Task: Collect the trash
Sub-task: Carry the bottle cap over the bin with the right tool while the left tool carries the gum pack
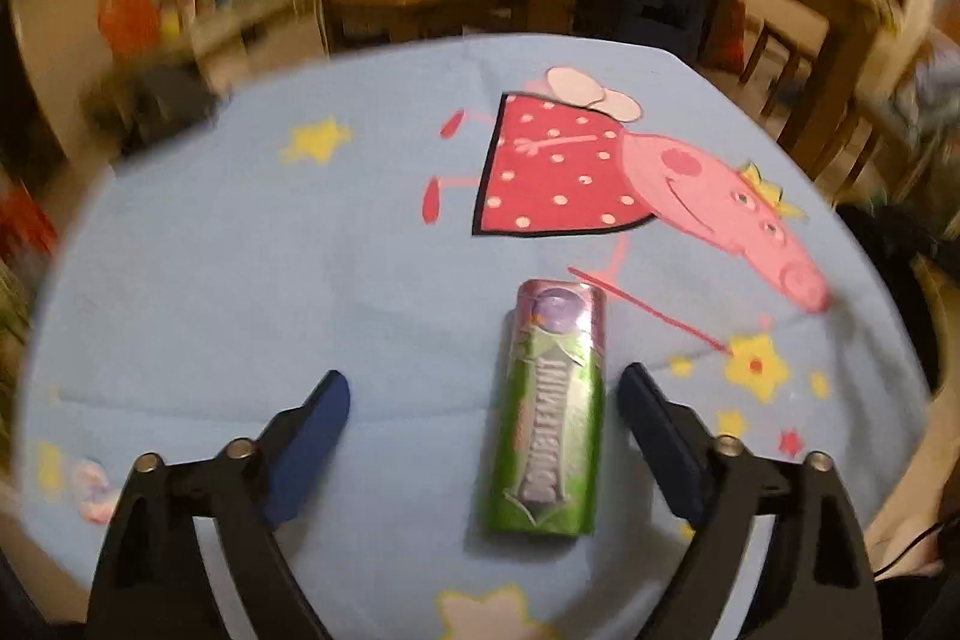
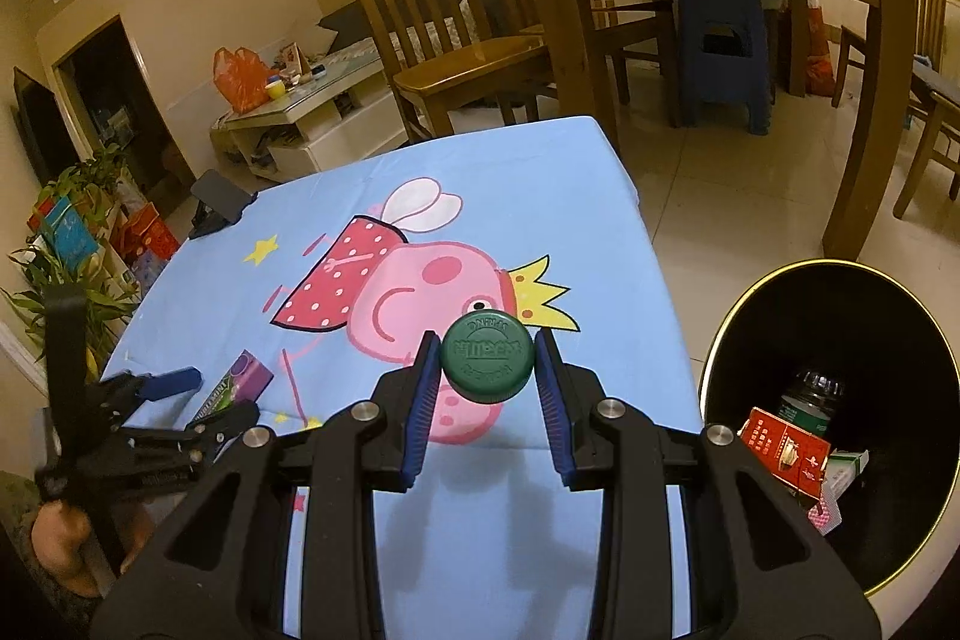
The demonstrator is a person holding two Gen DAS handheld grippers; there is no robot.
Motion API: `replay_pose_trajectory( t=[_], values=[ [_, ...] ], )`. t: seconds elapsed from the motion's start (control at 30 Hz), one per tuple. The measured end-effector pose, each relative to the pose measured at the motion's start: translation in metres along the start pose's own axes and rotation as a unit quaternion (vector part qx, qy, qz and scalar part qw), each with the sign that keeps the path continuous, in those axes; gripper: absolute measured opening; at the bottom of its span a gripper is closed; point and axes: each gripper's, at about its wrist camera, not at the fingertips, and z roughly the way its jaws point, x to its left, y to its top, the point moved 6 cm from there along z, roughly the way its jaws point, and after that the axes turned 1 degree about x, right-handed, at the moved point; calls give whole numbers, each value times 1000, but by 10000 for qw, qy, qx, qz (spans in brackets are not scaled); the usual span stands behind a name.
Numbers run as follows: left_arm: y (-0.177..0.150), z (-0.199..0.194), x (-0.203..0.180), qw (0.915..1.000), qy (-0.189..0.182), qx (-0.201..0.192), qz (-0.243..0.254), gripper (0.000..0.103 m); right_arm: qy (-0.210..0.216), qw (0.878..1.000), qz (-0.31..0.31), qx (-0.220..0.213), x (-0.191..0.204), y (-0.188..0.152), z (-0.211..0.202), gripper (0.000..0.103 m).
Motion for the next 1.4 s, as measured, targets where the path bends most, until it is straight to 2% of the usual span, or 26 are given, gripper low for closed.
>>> replay_pose_trajectory(
  t=[0.03,0.13,0.17,0.2,0.23,0.27,0.43,0.57,0.73,0.83,0.93,1.1,1.23,1.4],
  values=[
    [1,0,0,10000,24,-19,30,90,1,10000,-1,0,0,0,0,32],
    [1,-4,-7,9996,-3,-115,245,80,-2,10000,-17,20,0,-1,1,32],
    [0,-6,-11,9993,-41,-154,327,68,-4,10000,-24,31,0,-1,1,32],
    [0,-8,-15,9989,-87,-195,422,45,-6,10000,-27,38,0,-1,2,32],
    [-2,-11,-21,9981,-160,-214,558,32,-10,10000,-27,43,1,-2,2,32],
    [-3,-13,-25,9975,-171,-206,650,29,-11,10000,-31,43,1,-1,2,32],
    [-8,-16,-36,9961,-167,-239,836,29,-50,10000,-21,0,-2,1,1,32],
    [-6,-17,-46,9953,-188,-242,923,29,-390,9990,159,-123,-25,7,-7,32],
    [0,-23,-69,9924,-184,-387,1152,29,-1203,9885,810,-421,-93,11,-34,32],
    [6,-26,-89,9897,-224,-464,1335,29,-1661,9775,1247,-372,-138,3,-43,32],
    [12,-29,-113,9861,-270,-545,1545,29,-1873,9690,1574,-353,-168,-6,-49,32],
    [19,-31,-154,9797,-429,-628,1854,29,-2005,9644,1610,-613,-177,-7,-67,32],
    [21,-29,-183,9751,-559,-630,2052,29,-1858,9666,1653,-622,-179,-8,-67,32],
    [18,-23,-202,9725,-605,-589,2172,29,-1763,9663,1629,-931,-173,-2,-86,32]
  ],
)
